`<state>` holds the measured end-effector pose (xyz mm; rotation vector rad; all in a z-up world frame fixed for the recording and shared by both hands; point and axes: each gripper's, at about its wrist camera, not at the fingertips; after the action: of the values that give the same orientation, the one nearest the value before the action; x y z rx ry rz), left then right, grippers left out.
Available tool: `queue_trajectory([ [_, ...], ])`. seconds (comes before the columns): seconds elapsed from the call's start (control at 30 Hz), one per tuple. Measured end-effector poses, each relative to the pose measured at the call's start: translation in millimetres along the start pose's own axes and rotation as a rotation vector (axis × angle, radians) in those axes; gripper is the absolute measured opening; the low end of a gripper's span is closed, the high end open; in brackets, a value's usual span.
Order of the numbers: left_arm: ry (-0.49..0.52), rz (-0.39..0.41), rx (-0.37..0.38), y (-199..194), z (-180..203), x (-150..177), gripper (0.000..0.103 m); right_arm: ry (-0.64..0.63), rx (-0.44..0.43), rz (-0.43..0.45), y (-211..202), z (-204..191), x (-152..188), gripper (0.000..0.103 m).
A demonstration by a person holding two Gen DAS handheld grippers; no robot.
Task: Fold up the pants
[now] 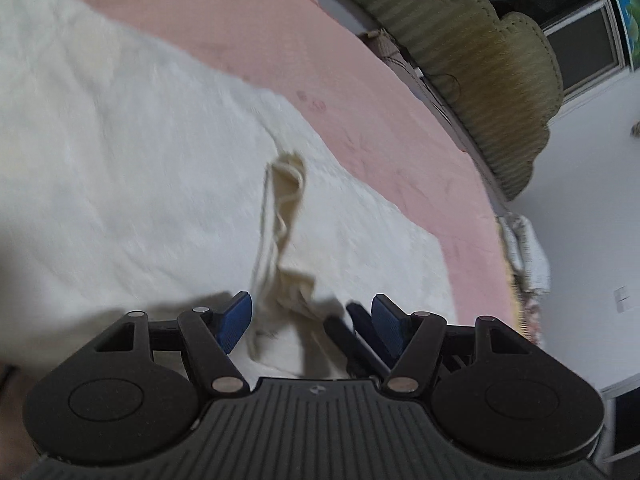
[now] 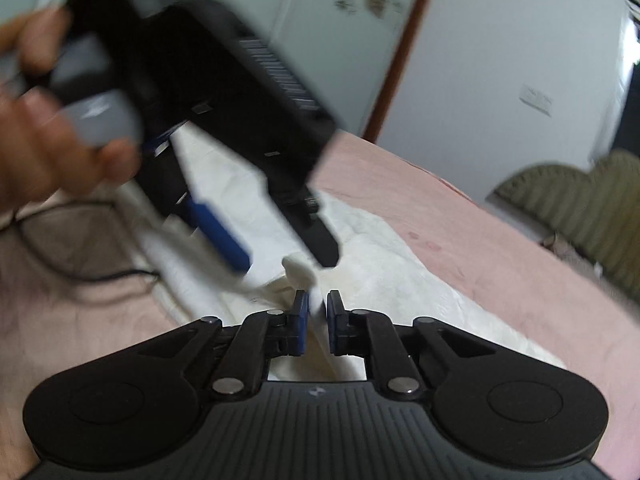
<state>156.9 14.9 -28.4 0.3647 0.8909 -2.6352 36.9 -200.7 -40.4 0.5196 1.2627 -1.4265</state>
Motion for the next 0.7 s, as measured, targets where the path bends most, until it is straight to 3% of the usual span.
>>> queue_trajectory([
  [0.13, -0.104, -0.004, 0.051, 12, -15, -5, 0.069, 0.072, -0.02, -0.016, -5, 11, 1, 0.01],
  [0.27, -0.165, 0.004, 0.072, 19, -20, -12, 0.069, 0.055, -0.016, -0.021, -12, 8, 3, 0.01],
  [0.43, -0.301, -0.061, 0.204, 33, -31, -15, 0.069, 0.052, -0.016, -0.024, -5, 16, 3, 0.01],
  [0.5, -0.342, -0.065, 0.197, 40, -37, -17, 0.066, 0.055, -0.019, -0.025, -4, 18, 3, 0.01],
  [0.6, -0.386, -0.074, 0.186, 45, -44, -16, 0.048, 0.055, -0.042, -0.021, -8, 21, 3, 0.01],
  [0.7, -0.409, -0.075, 0.169, 45, -53, -14, 0.017, 0.137, -0.075, 0.006, -18, 41, 1, 0.01],
])
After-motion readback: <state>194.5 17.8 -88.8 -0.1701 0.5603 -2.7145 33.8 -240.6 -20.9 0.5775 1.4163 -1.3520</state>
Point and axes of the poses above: each gripper's, at about its wrist camera, not at the fingertips, and y roughly the way its jaws point, z to its right, x to its underside, and after that the axes turned 9 degrees about x, right-handed
